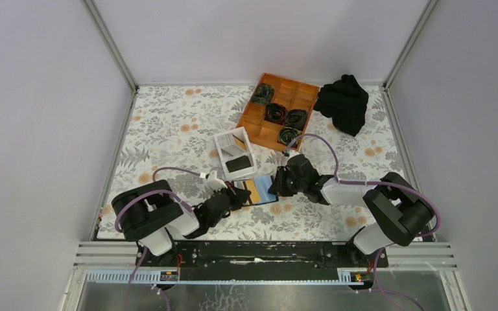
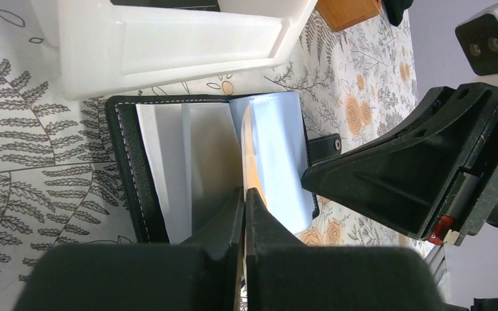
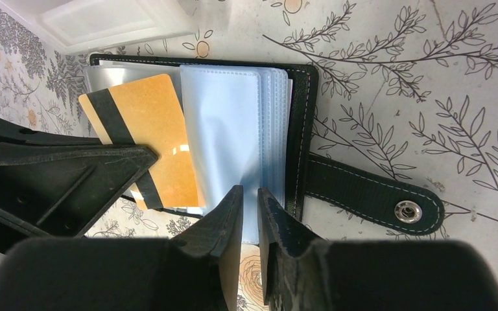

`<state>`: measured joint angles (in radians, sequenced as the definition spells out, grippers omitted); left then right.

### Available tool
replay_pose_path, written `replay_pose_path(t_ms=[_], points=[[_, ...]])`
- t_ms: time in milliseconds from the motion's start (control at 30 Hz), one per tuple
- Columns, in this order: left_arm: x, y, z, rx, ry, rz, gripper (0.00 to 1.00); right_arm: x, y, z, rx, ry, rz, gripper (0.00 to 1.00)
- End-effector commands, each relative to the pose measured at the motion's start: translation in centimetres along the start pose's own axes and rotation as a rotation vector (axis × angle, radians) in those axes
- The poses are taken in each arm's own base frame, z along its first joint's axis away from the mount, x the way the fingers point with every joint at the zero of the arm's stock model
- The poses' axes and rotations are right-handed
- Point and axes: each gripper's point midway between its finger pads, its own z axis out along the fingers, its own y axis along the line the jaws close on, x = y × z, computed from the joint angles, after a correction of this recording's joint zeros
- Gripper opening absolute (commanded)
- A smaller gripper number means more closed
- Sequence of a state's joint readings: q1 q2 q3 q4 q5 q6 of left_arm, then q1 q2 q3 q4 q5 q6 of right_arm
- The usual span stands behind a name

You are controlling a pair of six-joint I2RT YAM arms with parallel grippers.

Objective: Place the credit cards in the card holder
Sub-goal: Insert the credit card into the card holder.

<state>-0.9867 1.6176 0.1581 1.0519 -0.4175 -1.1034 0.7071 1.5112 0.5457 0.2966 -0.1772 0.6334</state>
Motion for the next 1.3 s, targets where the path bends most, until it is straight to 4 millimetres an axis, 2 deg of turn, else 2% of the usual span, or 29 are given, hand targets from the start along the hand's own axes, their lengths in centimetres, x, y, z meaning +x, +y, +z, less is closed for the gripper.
replay_pose_path(t_ms=[0, 467, 1267], points=[[2.0, 2.9, -0.6, -0.058, 0.088, 0.130, 0.00, 1.4, -1.3, 0.4, 0.056, 0.054, -0.019, 0.22], [2.4, 3.3, -1.2, -0.044, 0.112, 0.148, 0.00, 1.3, -1.2, 0.4, 0.058, 0.053, -0.017, 0.22], [4.1, 3.4, -0.5, -0.091, 0.203, 0.083, 0.00, 0.2, -1.9, -0.3, 0.132, 0.026, -0.072, 0.27]])
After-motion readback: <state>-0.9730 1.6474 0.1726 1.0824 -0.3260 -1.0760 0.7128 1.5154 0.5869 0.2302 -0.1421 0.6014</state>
